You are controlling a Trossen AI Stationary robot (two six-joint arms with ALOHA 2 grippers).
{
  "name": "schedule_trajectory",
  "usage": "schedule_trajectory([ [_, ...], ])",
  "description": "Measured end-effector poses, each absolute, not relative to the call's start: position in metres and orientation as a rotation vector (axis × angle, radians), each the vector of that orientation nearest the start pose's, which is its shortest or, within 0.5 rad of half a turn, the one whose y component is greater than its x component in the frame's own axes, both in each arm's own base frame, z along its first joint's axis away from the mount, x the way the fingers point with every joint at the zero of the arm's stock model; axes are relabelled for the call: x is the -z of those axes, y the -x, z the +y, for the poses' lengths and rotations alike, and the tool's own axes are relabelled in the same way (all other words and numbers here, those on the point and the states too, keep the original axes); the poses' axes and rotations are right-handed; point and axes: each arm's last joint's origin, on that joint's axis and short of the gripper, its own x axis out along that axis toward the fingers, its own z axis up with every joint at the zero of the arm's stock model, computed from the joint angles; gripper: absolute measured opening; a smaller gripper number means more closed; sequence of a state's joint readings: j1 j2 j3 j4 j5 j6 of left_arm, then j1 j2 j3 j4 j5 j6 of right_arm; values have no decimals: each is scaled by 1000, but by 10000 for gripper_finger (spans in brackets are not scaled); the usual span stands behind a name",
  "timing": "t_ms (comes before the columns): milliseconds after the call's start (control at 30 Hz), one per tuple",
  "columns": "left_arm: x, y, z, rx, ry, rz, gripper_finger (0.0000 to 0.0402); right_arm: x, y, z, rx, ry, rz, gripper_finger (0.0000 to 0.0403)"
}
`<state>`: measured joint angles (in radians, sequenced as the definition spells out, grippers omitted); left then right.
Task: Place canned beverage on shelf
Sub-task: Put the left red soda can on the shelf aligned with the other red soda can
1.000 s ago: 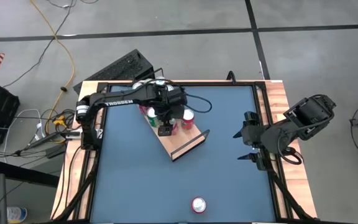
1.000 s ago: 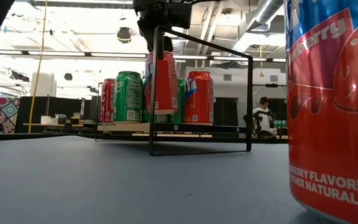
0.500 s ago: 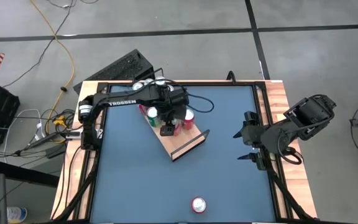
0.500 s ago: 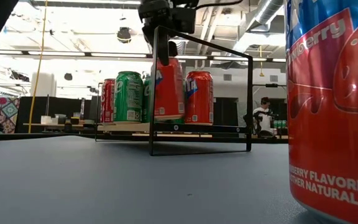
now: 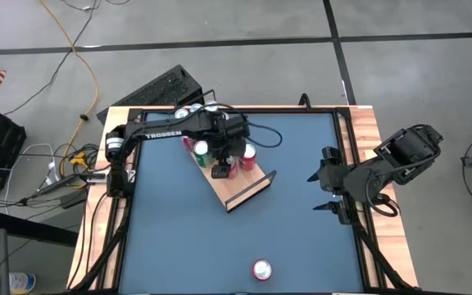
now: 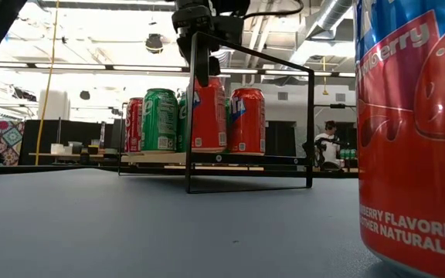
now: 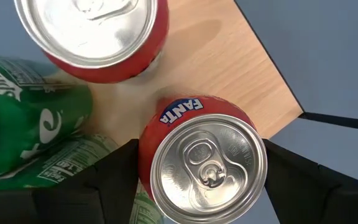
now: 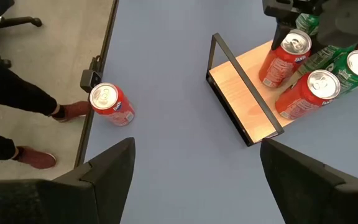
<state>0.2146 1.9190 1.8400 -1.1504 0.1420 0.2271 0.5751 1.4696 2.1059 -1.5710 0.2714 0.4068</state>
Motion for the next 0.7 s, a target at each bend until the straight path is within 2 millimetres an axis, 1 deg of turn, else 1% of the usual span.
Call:
schedule_trajectory([
  [233,-301,-383,81,77,18,1201,271,-483,-182,109,-102,6,889,329],
  [433,-292,-382,80,80,34,1218,271,-483,-182,109,-101,5,888,329],
  [700,-290,-382,82,79,36,1217,271,-483,-182,109,-100,1,888,329],
])
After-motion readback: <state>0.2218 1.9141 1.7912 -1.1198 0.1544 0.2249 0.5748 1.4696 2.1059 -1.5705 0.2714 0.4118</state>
